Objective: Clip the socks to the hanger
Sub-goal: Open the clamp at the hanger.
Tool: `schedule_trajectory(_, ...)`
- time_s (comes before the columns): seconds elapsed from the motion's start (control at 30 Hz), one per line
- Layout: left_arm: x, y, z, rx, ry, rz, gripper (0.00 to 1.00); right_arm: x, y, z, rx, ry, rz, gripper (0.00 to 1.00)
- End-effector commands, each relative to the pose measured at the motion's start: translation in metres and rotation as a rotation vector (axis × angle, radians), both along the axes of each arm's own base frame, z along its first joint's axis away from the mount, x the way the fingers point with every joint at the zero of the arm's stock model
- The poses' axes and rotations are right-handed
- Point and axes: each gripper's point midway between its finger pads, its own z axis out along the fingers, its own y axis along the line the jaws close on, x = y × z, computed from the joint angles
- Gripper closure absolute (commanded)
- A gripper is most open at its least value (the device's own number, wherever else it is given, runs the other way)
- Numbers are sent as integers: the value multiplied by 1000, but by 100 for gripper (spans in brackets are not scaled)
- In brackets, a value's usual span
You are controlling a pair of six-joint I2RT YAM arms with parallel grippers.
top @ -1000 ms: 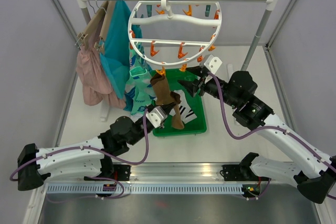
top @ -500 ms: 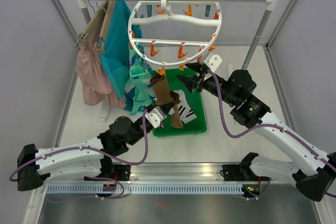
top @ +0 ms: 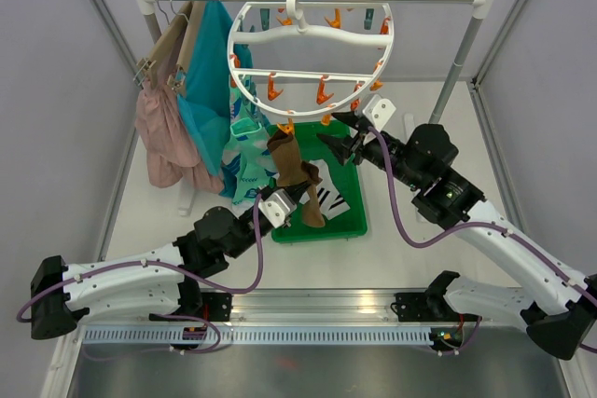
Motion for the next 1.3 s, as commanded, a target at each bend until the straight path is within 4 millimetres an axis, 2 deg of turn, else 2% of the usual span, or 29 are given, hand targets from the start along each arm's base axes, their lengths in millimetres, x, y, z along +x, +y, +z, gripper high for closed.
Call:
schedule_trajectory(0.0,1,5,7,0,-31,19,98,-7,-7,21,8,-53,3,41)
schedule_trajectory(0.6,1,3,6,2,-28,15,98,-12,-21,15,-24,-64,-28,42)
schedule_trajectory(0.63,1,4,6,2,-27,17,98,-12,-21,8,-44,-45,-28,42)
schedule_trajectory(0.7,0,5,6,2,-27,17,98,-12,-21,8,-43,-46,-31,42)
schedule_trajectory(1.13,1,6,5,4,-30,21,98,0,-6,9,-60,-47,-8,42)
schedule_trajectory(1.17,0,6,6,3,-31,21,98,1,-5,17,-42,-72,-10,42)
schedule_trajectory(1.27,1,6,5,5,-31,24,98,3,-2,20,-40,-80,-8,42)
